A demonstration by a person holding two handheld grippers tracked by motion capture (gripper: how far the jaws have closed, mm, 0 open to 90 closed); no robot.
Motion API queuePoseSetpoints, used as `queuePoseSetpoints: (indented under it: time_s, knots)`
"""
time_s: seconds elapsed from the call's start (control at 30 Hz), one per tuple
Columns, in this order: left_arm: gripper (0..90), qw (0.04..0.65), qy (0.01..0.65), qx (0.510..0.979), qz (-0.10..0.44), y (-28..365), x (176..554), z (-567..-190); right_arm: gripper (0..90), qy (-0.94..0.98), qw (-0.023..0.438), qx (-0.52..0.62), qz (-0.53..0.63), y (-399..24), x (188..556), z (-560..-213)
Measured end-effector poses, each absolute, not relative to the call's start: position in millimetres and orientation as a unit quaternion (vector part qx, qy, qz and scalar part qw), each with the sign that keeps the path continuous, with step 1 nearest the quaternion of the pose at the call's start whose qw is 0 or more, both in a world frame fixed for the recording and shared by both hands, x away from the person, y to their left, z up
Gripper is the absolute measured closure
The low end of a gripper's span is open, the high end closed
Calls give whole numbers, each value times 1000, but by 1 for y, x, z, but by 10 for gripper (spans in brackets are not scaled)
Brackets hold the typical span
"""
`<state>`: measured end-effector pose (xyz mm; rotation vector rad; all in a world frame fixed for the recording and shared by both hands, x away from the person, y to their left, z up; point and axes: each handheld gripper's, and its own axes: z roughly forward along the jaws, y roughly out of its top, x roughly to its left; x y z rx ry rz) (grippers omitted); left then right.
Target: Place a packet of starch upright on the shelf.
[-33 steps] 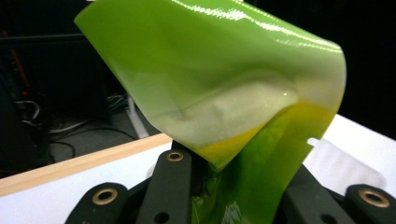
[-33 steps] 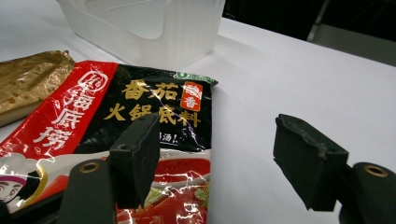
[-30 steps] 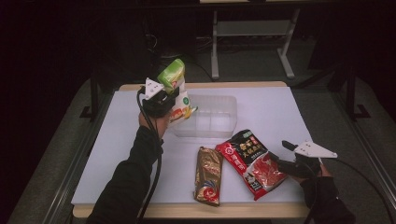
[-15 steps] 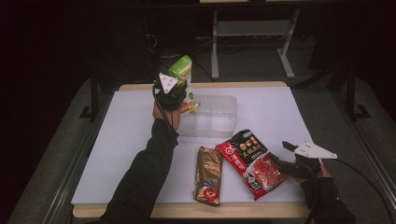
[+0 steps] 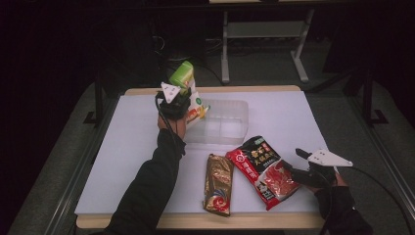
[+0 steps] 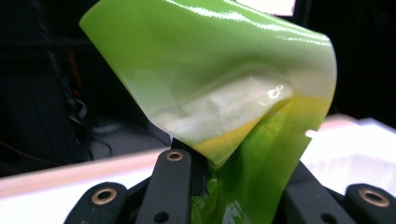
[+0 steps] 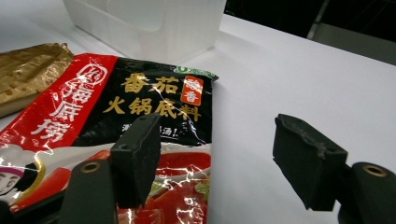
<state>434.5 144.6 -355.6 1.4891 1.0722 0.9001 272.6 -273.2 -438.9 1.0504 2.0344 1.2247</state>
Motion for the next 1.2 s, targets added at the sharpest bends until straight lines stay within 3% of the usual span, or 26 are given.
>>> queuePoseSetpoints:
  time_s: [0.33, 0.5, 0.7, 1.2]
  knots:
    - [779, 484, 449, 639, 395, 126, 442, -378, 317, 759, 269, 385, 450, -271, 272, -440]
    - [706, 469, 463, 666, 350, 124, 446, -397, 317, 758, 269, 387, 451, -273, 272, -440]
    - [483, 486, 410, 710, 302, 126, 438, -392, 316, 757, 270, 386, 452, -273, 272, -440]
    - [411, 514, 301, 759, 263, 169, 395, -373, 343, 761, 262, 389, 448, -273, 272, -441]
